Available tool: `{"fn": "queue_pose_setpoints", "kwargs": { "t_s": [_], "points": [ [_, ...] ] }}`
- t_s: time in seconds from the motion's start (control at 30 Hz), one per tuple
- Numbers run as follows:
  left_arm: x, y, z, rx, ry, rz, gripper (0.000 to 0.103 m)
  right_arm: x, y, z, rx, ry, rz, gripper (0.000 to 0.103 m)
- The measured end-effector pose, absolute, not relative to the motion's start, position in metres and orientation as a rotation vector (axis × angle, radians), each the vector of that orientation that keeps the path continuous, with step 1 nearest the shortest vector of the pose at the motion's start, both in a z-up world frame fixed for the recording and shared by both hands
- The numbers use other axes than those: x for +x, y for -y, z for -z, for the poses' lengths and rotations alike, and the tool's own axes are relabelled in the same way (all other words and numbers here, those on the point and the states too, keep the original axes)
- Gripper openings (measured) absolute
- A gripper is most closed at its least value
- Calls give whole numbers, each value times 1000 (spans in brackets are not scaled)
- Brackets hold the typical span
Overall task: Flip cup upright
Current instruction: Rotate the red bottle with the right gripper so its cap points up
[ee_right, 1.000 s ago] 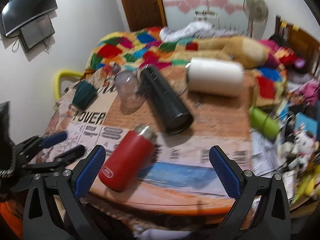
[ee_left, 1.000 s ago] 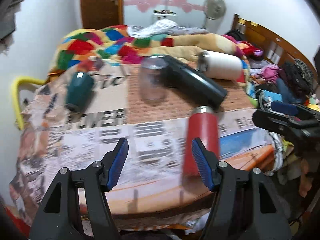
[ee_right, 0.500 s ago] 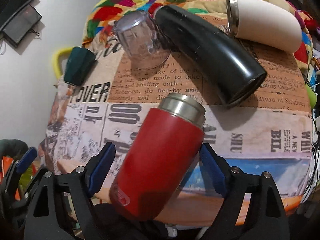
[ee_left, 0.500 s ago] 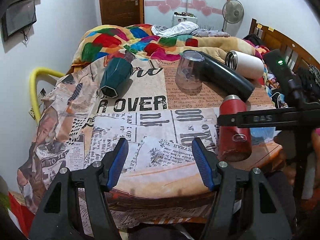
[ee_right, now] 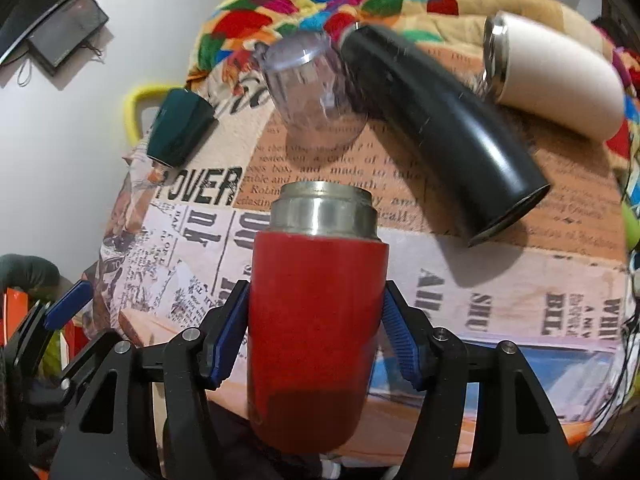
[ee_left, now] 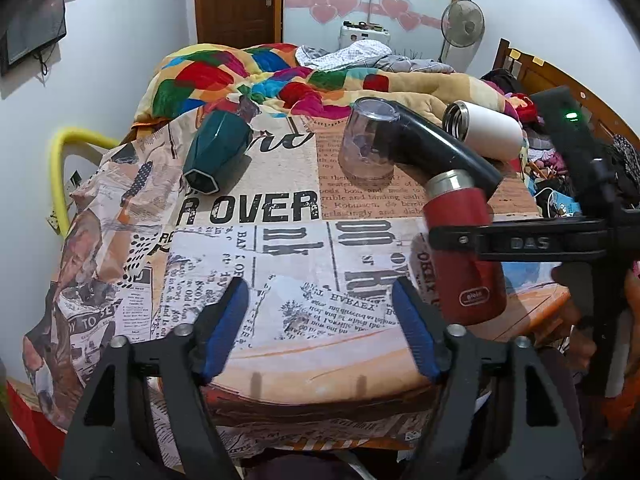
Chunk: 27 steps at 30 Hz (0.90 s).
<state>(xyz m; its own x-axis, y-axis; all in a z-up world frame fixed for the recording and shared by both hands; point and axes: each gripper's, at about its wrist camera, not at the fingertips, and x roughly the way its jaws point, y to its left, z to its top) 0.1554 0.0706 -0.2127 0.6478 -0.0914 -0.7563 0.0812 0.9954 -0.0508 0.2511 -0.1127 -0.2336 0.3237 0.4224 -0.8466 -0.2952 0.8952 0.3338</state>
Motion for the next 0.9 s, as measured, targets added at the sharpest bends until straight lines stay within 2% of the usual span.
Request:
{"fn": "queue_pose_setpoints", "kwargs": {
  "t_s": [0.2, 0.53, 0.9],
  "points": [
    [157, -62, 204, 3, -846, 94, 85, 240, 116, 204, 38, -1031, -473, 59],
    [162, -58, 191, -22, -824, 100, 89, 239, 116, 168, -29, -913, -476, 59],
    [172, -61, 199, -44, -851, 96, 91, 251, 102, 192, -151, -1005, -507, 59]
  ]
}}
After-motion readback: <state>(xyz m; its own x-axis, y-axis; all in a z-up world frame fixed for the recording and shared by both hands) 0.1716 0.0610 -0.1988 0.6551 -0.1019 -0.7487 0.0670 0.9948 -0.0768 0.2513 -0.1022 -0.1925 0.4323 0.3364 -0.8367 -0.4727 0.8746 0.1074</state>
